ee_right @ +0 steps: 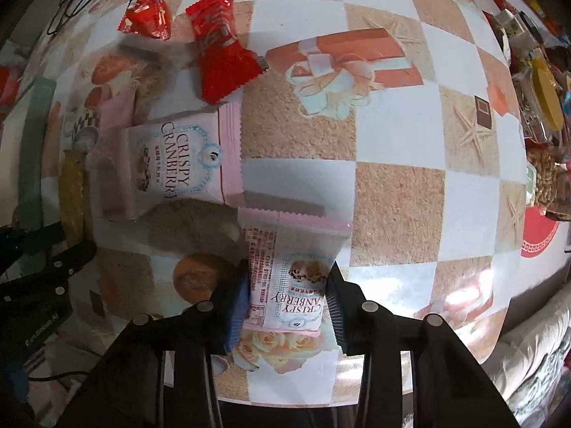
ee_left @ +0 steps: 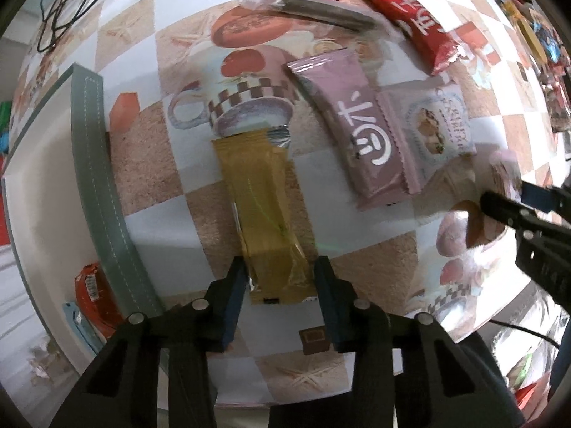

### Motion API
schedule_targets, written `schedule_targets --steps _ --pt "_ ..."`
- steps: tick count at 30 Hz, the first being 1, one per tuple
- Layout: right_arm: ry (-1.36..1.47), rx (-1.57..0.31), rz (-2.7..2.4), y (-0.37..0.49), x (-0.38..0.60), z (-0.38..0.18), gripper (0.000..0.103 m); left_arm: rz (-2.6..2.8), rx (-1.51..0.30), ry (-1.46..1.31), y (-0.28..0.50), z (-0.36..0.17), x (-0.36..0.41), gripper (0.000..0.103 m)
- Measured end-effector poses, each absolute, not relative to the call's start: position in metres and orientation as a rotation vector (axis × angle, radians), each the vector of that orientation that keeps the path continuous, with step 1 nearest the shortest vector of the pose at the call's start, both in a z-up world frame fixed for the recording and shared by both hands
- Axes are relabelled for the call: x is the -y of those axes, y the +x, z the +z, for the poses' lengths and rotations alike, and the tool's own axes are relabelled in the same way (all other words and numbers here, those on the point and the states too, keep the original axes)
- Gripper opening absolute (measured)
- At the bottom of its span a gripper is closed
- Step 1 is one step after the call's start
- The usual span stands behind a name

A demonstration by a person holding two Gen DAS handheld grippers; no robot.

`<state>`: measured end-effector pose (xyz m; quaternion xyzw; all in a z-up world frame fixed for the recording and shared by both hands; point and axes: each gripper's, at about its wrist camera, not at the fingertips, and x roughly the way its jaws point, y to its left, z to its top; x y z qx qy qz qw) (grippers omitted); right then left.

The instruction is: Organize snacks

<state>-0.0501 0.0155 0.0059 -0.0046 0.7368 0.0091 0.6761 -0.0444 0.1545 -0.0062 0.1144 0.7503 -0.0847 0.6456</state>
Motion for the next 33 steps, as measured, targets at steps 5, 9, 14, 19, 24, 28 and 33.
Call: schedule_targets --steps 5,9,14,19,24,28,33 --pt "0.08 -1.651 0.022 -0.045 -0.002 0.014 0.039 -0.213 -1.671 0.224 -0.049 0.008 -0.161 0.039" --pt "0.129 -1.641 0.028 -0.048 0.013 0.022 0.039 -0.223 -1.63 0.187 -0.048 0.027 -0.172 0.039" --pt "0.16 -1.622 0.036 -0.036 0.019 0.04 0.039 -0.212 -1.588 0.146 -0.045 0.049 -0.191 0.039" --pt "0.131 -1.596 0.081 -0.017 0.004 0.058 0.039 -0.176 -1.556 0.091 -0.049 0.066 -0.22 0.039" --pt "0.08 -1.572 0.144 0.003 -0.03 0.074 0.039 -0.136 -1.533 0.024 -0.06 0.081 -0.26 0.037" --pt "0.041 -1.551 0.193 -0.012 -0.067 0.085 0.039 -0.087 -1.507 -0.042 -0.062 0.097 -0.282 0.037" --pt "-0.011 -1.524 0.25 -0.023 -0.118 0.09 0.039 -0.034 -1.498 -0.089 -0.054 0.093 -0.305 0.037"
